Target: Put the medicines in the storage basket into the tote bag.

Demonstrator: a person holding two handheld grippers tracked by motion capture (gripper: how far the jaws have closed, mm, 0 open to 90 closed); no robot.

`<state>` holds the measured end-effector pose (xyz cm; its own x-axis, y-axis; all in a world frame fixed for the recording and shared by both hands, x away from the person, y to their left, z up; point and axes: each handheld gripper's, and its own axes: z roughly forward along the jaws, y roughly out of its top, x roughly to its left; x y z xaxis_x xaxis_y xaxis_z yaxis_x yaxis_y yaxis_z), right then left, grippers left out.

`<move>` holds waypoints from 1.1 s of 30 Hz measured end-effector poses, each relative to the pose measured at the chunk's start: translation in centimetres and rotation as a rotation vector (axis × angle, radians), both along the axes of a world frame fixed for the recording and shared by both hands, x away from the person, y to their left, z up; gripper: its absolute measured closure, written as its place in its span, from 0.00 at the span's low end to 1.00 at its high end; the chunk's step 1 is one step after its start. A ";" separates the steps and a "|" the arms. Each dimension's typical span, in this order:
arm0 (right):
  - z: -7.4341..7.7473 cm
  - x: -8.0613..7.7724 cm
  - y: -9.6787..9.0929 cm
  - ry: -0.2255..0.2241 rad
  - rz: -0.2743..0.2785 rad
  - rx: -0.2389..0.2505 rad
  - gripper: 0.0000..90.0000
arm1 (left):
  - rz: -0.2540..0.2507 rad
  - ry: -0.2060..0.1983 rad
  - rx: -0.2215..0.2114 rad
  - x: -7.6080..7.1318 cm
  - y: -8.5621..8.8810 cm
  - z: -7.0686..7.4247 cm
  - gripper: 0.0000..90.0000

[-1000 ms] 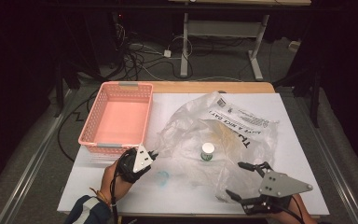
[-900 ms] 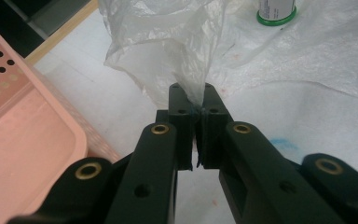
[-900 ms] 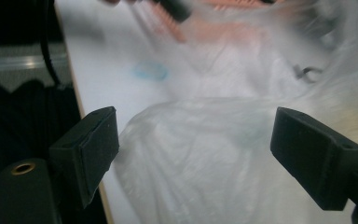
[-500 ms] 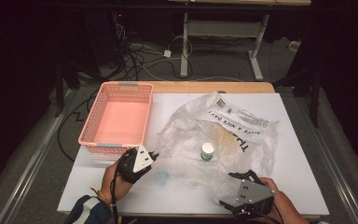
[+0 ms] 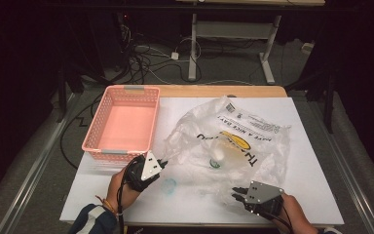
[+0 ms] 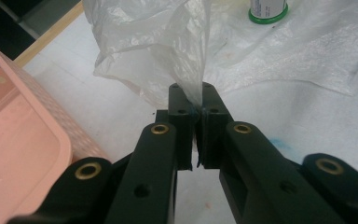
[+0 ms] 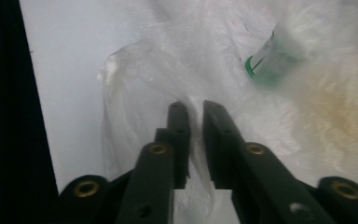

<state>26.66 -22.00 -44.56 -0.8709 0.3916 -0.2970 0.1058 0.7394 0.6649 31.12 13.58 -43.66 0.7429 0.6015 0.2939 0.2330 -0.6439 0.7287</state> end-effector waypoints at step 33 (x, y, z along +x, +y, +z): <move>5.9 4.0 -3.0 -0.263 -0.201 0.242 1.00 | -0.012 -0.082 -0.178 1.2 -1.2 2.7 0.94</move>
